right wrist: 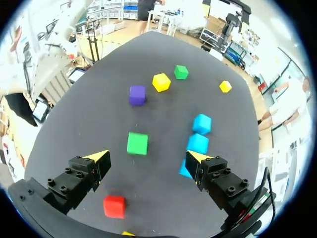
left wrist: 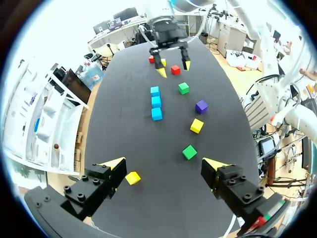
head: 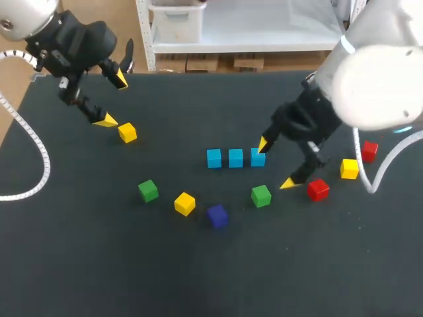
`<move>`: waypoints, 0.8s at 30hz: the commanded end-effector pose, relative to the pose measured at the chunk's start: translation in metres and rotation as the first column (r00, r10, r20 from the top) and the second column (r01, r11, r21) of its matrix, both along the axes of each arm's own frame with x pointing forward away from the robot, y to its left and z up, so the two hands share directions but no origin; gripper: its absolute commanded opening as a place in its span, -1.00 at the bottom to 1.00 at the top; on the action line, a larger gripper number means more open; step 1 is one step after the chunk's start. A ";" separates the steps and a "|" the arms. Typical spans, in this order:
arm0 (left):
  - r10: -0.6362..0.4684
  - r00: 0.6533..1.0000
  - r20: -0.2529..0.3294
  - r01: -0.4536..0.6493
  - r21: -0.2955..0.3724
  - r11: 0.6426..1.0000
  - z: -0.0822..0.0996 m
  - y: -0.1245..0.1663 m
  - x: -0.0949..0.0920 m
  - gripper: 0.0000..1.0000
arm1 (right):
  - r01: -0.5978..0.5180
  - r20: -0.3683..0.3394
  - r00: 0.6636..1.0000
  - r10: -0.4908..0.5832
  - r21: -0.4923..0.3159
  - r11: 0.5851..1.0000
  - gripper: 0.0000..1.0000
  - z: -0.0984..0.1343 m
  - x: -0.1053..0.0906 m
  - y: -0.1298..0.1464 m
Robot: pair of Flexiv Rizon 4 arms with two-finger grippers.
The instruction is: Place the blue cubes, place green cubes on the blue cubes, place the yellow cubes on the green cubes, then place the red cubes on the yellow cubes, and place purple cube on the red cubes.
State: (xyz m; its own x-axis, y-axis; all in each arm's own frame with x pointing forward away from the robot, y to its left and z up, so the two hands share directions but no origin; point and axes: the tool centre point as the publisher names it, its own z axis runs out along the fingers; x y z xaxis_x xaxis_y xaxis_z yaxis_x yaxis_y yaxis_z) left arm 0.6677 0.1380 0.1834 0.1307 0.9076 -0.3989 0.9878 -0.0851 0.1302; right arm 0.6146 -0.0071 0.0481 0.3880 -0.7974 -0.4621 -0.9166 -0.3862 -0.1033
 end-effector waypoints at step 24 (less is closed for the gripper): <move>-0.002 1.000 -0.001 0.002 0.000 1.000 0.000 0.000 0.001 1.00 | 0.096 -0.008 0.995 -0.097 -0.099 0.990 1.00 -0.045 -0.021 0.002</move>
